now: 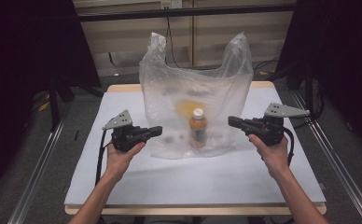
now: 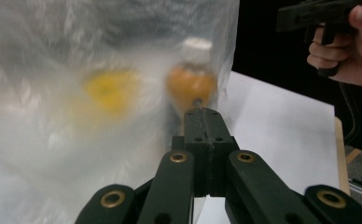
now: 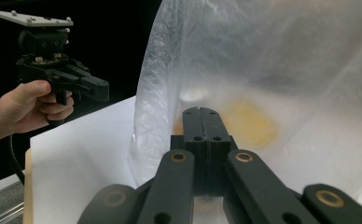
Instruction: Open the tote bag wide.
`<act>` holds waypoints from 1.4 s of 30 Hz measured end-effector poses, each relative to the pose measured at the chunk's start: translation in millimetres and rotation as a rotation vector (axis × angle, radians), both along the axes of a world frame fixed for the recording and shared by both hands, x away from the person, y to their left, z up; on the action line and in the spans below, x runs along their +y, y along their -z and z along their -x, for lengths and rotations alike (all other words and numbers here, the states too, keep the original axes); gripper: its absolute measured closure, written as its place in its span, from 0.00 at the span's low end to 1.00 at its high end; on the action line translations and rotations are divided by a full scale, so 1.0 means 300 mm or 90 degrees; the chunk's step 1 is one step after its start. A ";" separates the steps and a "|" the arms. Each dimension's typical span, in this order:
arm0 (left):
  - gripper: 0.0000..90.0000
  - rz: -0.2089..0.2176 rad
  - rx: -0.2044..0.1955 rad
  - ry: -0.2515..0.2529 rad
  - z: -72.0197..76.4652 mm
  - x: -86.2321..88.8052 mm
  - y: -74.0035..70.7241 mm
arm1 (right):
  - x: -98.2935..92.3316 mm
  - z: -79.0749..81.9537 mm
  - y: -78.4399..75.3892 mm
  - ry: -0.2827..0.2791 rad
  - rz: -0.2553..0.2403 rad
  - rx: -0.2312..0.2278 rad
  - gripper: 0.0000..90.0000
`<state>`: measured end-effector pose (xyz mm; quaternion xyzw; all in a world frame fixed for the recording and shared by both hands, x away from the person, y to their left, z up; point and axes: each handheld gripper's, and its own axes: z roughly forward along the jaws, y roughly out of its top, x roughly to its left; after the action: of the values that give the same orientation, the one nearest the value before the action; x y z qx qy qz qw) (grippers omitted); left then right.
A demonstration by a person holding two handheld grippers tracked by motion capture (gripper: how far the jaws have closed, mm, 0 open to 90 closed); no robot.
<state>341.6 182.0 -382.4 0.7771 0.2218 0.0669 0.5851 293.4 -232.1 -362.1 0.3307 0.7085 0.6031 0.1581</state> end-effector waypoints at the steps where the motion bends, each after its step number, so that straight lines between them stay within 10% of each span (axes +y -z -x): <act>1: 1.00 -0.002 -0.006 -0.004 -0.006 -0.007 -0.013 | 0.004 -0.007 -0.011 0.000 0.000 -0.003 1.00; 27: 1.00 0.052 -0.040 0.013 -0.222 -0.176 -0.326 | 0.133 -0.250 -0.314 0.011 0.044 -0.014 1.00; 42: 1.00 0.065 -0.018 0.020 -0.293 -0.249 -0.332 | 0.145 -0.357 -0.319 0.048 0.059 0.020 1.00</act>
<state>429.4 107.4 -282.8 0.7488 0.2040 0.0574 0.6281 400.5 -188.6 -266.4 0.3592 0.7248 0.5582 0.1847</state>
